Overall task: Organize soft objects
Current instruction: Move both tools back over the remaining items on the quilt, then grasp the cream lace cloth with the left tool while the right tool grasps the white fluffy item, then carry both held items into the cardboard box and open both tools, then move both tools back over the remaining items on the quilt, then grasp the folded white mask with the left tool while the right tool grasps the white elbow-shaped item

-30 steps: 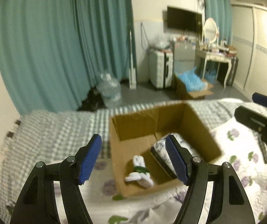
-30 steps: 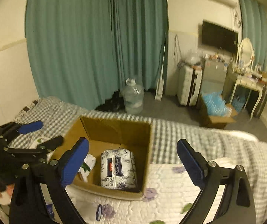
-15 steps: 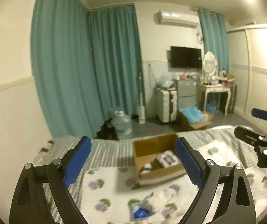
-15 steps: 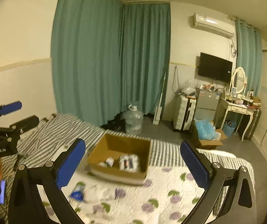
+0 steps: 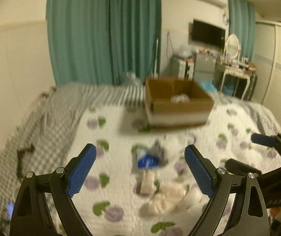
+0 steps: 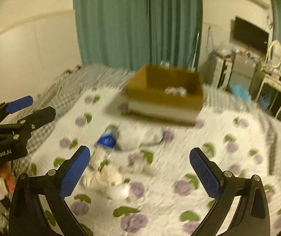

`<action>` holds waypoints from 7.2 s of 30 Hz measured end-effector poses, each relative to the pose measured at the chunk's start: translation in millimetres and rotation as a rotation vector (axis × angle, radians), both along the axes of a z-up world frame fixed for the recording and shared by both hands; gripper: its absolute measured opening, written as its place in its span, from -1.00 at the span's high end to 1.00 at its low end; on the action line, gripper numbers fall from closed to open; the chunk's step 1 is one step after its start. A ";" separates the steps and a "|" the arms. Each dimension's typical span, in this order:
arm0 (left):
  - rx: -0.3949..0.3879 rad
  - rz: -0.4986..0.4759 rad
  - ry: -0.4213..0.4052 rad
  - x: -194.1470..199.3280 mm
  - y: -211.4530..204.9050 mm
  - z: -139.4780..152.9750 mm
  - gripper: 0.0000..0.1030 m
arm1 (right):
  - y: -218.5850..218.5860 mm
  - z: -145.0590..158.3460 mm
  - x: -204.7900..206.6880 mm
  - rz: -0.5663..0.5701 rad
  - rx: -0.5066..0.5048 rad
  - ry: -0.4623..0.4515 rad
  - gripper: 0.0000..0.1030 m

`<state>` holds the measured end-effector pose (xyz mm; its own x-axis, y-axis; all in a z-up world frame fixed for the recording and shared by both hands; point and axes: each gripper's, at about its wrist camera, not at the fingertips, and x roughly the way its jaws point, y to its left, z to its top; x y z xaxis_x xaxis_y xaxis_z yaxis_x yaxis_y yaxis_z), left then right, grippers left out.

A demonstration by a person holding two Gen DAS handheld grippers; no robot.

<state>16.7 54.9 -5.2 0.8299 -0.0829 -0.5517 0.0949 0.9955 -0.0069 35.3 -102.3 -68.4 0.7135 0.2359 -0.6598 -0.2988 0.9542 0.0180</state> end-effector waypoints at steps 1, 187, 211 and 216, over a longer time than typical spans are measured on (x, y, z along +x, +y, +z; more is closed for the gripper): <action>-0.003 0.004 0.030 1.2 -0.1 -13.1 -0.80 | 3.1 -12.3 1.4 0.005 0.002 0.019 -0.98; 0.102 -0.021 0.364 48.9 -24.9 -186.5 -0.13 | 9.9 -154.3 99.3 0.029 0.043 0.342 -0.08; 0.057 -0.091 0.287 16.8 -24.0 -101.9 0.42 | 3.7 -63.5 49.3 0.067 0.119 0.214 0.46; 0.055 -0.071 0.235 7.9 -26.2 -66.2 0.42 | -5.1 -29.6 34.3 0.056 0.121 0.157 0.46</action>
